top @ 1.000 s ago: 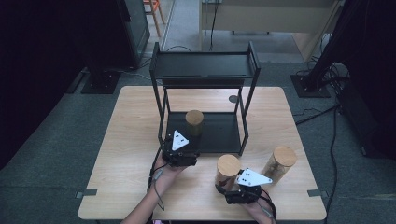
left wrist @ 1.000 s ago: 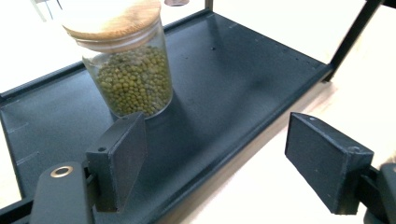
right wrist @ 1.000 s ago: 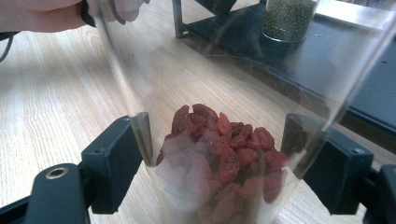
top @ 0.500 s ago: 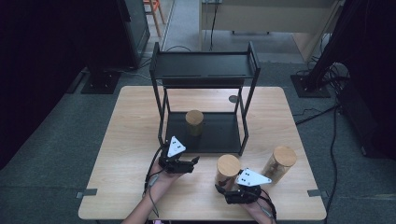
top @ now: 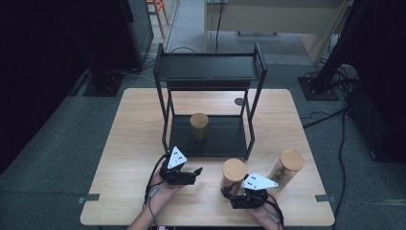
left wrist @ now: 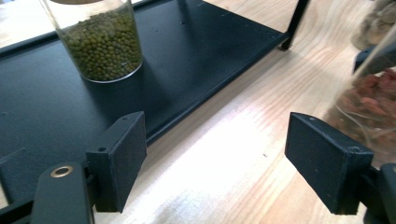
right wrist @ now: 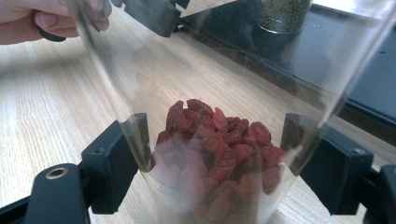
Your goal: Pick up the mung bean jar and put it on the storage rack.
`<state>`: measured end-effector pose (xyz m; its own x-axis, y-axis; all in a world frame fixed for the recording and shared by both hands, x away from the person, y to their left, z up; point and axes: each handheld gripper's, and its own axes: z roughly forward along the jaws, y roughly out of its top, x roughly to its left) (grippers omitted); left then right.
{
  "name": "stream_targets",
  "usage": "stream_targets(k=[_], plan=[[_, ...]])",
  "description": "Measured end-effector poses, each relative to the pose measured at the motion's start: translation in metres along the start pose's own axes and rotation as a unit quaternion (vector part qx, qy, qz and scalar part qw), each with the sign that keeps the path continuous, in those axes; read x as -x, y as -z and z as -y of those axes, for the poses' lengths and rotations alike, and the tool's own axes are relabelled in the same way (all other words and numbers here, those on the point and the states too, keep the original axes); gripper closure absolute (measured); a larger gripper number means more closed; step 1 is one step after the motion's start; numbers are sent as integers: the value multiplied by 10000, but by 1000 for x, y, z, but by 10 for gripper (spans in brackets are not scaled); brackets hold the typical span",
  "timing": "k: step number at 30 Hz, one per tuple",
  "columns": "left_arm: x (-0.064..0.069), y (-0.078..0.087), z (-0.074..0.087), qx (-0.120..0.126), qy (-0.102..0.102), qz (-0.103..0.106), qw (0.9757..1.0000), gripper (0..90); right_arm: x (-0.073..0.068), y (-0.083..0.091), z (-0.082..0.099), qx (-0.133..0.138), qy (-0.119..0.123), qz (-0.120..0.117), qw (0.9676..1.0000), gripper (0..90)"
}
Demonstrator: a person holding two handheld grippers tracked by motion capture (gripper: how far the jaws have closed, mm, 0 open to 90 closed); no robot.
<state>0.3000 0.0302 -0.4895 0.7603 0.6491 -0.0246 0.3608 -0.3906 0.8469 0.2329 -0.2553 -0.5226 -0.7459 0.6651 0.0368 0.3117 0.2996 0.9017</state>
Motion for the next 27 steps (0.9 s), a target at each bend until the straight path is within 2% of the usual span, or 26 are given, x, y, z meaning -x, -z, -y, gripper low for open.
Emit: stream_targets(k=[8,11,16,27], plan=[[1,5,8,159,47,89,9998,212,0,0,-1,-29,-35,27,10000,199],[4,5,13,132,-92,88,9998,212,0,1,-1,-19,-38,50,10000,199],[4,3,18,103,-155,144,9997,212,0,2,-2,-24,-54,41,10000,199],[-4,1,25,87,-21,210,9997,212,-2,4,-5,-16,-65,100,9999,199]])
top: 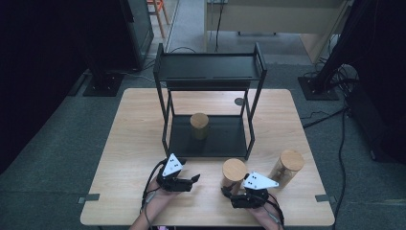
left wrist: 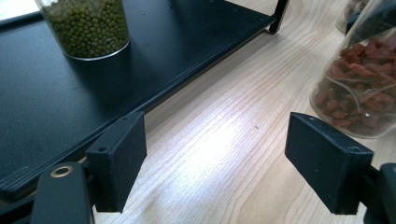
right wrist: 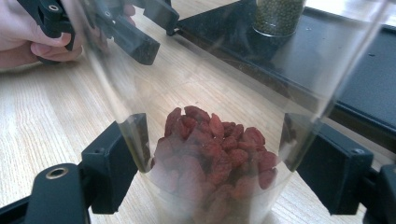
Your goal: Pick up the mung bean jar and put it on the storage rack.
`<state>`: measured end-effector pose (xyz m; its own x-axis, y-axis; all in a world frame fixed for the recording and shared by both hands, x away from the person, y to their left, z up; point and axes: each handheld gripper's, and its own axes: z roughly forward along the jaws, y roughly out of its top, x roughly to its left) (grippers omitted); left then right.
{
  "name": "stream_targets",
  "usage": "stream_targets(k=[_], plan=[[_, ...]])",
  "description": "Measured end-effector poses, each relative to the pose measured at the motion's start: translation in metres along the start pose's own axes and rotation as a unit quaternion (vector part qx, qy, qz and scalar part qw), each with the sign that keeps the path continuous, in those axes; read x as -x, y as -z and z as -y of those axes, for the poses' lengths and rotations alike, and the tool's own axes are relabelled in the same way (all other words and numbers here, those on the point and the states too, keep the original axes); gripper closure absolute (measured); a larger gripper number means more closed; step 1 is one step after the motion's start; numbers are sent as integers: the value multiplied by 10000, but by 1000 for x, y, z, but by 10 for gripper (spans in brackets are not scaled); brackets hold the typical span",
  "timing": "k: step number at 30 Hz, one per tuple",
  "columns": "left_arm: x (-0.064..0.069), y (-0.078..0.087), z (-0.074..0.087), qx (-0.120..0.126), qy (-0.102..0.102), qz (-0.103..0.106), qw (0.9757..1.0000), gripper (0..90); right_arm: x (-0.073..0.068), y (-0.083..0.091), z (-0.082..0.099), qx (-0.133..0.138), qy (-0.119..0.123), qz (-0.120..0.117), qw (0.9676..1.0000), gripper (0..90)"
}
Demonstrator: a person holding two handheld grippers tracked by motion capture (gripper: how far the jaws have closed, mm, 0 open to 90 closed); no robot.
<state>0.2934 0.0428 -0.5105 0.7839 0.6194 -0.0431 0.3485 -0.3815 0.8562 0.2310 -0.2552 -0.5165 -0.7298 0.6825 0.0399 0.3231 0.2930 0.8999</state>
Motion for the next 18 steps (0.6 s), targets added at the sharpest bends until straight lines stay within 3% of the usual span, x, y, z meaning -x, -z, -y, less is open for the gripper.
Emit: stream_targets(k=[18], plan=[[-4,-8,6,-249,80,13,9997,212,-4,0,-3,-32,69,76,9999,199]])
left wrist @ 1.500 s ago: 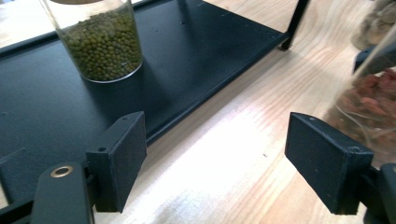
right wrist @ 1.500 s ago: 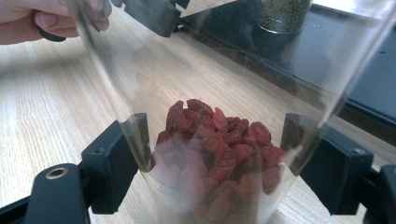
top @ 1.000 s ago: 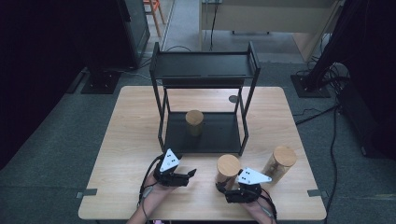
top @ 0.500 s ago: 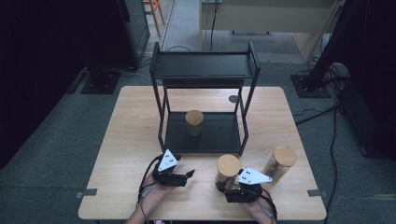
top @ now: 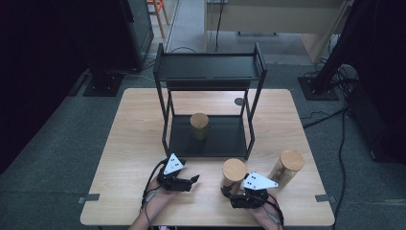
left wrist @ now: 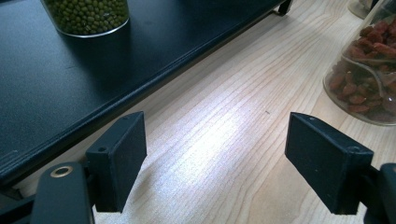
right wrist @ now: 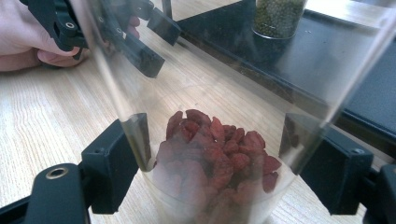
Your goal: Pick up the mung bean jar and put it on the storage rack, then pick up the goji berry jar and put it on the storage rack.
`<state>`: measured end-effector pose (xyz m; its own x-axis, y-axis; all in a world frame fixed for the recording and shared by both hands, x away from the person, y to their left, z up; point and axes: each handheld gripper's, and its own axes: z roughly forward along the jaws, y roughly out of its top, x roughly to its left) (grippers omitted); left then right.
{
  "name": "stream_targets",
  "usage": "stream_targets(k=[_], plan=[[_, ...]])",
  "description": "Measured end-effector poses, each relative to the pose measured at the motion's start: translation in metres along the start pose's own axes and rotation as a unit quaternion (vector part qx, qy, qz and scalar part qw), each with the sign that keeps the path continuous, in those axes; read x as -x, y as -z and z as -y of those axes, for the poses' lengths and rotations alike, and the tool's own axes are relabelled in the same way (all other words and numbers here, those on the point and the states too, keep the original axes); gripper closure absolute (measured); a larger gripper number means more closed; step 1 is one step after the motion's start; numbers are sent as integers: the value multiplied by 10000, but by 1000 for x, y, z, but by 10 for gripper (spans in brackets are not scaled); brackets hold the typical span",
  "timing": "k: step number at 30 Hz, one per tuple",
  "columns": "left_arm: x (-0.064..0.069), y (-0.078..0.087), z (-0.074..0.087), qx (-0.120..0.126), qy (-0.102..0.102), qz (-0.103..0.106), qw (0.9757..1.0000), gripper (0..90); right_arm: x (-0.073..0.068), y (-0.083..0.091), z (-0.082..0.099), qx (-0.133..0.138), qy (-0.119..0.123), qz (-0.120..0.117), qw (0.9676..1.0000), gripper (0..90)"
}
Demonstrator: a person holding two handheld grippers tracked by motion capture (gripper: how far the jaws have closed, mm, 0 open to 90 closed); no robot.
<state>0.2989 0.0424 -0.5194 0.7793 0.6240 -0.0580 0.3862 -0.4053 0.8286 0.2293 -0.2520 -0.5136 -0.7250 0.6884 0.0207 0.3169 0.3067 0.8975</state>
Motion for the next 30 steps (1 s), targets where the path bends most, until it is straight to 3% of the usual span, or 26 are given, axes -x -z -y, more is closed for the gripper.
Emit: stream_targets(k=[13,20,30], plan=[[-2,-3,-1,-198,123,-82,9997,212,-2,-2,-1,-109,-1,108,9999,199],[1,-7,-2,-413,15,-256,9988,212,-5,-5,-1,-151,66,167,9997,200],[2,-9,-2,-659,-25,-380,9971,212,-4,-5,-2,-140,-29,227,9996,232]])
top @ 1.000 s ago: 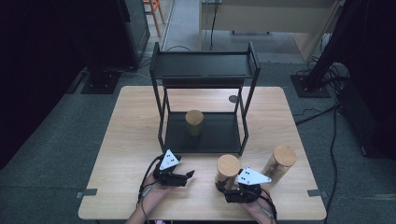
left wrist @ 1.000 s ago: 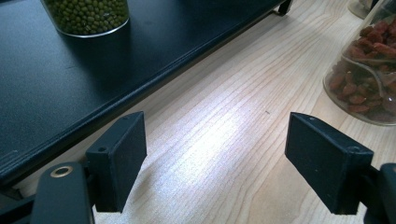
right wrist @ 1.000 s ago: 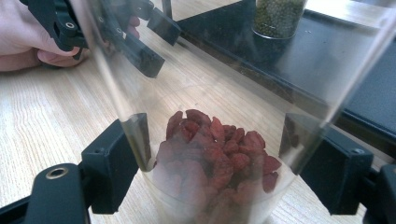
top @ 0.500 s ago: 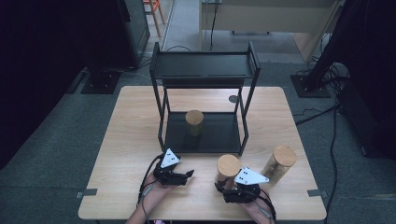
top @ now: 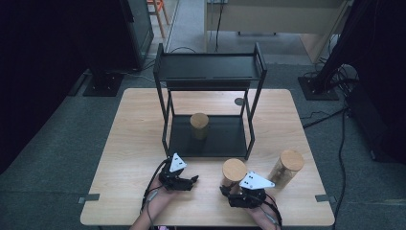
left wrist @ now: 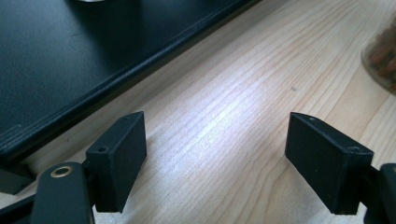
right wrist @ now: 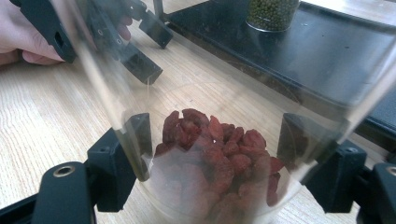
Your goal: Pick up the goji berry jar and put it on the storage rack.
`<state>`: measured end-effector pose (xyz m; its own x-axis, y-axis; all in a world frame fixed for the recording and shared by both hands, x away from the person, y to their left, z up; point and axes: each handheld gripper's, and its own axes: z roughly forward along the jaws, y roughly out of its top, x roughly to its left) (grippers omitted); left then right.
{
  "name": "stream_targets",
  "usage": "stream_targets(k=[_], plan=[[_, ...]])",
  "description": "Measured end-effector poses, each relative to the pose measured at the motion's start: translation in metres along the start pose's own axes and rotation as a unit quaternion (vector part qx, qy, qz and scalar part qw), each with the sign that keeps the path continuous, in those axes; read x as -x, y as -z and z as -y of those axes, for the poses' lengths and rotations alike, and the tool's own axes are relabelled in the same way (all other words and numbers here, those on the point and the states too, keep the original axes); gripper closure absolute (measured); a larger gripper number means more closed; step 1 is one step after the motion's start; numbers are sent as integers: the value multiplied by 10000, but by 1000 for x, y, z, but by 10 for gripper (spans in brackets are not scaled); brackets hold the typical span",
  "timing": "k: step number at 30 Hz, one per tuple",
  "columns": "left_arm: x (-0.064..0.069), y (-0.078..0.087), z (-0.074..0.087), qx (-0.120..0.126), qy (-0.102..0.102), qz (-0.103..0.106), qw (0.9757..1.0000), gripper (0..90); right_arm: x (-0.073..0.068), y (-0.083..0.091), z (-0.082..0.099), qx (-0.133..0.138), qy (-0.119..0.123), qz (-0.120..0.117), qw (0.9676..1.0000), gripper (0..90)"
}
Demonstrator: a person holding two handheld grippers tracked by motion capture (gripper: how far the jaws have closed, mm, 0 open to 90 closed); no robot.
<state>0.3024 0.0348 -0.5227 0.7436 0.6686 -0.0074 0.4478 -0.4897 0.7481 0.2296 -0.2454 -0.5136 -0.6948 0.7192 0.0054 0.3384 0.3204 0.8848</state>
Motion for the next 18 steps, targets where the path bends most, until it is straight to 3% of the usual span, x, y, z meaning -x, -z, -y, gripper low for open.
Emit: stream_targets(k=[4,16,18], plan=[[1,0,1,-33,-98,-8,9999,212,-1,0,0,-10,23,18,10000,249],[0,1,1,-35,-114,-6,9999,210,0,0,-2,-48,-1,-31,10000,251],[1,-2,0,-135,-76,-66,9999,140,1,0,-3,-87,-33,-42,9999,251]])
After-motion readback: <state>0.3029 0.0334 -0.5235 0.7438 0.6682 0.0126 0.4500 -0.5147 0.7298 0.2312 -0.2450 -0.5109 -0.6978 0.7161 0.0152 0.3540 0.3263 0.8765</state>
